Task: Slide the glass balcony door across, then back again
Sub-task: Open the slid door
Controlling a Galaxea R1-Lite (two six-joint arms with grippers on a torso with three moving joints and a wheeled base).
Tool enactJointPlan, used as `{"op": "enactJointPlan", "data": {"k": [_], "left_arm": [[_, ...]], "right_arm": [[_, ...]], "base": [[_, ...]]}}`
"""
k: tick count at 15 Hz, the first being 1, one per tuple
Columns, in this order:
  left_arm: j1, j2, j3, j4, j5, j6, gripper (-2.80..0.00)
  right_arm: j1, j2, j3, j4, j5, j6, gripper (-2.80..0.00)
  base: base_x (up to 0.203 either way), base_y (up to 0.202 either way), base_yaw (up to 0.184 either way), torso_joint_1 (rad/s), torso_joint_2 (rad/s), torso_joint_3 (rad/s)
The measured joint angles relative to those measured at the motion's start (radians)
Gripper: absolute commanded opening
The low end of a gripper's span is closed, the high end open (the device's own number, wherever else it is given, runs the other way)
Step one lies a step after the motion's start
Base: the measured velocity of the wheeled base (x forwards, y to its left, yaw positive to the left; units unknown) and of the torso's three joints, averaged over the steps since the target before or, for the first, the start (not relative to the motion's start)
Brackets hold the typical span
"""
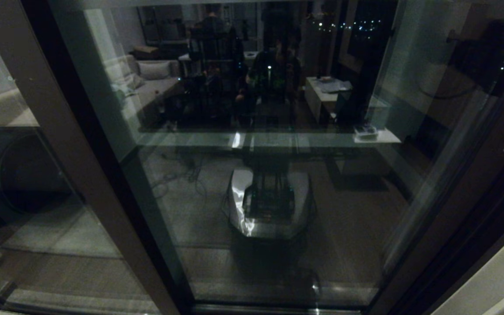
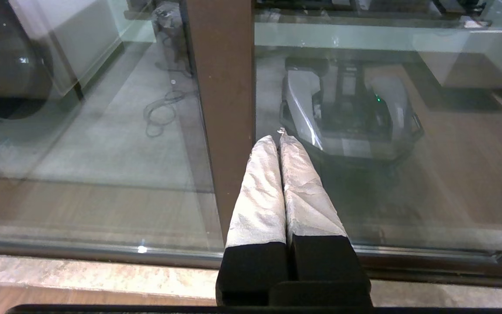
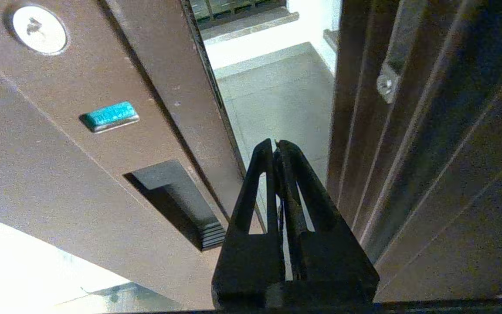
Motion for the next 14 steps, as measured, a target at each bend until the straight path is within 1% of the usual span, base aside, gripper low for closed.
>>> {"op": "enactJointPlan", "data": {"k": [8,14], "left_arm": [[0.000,0.000,0.000,0.000,0.000,0.000,-2.80],[0.000,0.000,0.000,0.000,0.000,0.000,-2.80]], "right_arm": [[0.027,-0.016,0.021,0.002,0.011,-0.001,-2.80],[0.066,-0.041,0.057,0.001,0.012,0.000,-2.80]], "base": [[0.000,0.000,0.000,0.000,0.00,0.000],[0.000,0.000,0.000,0.000,0.00,0.000]]}}
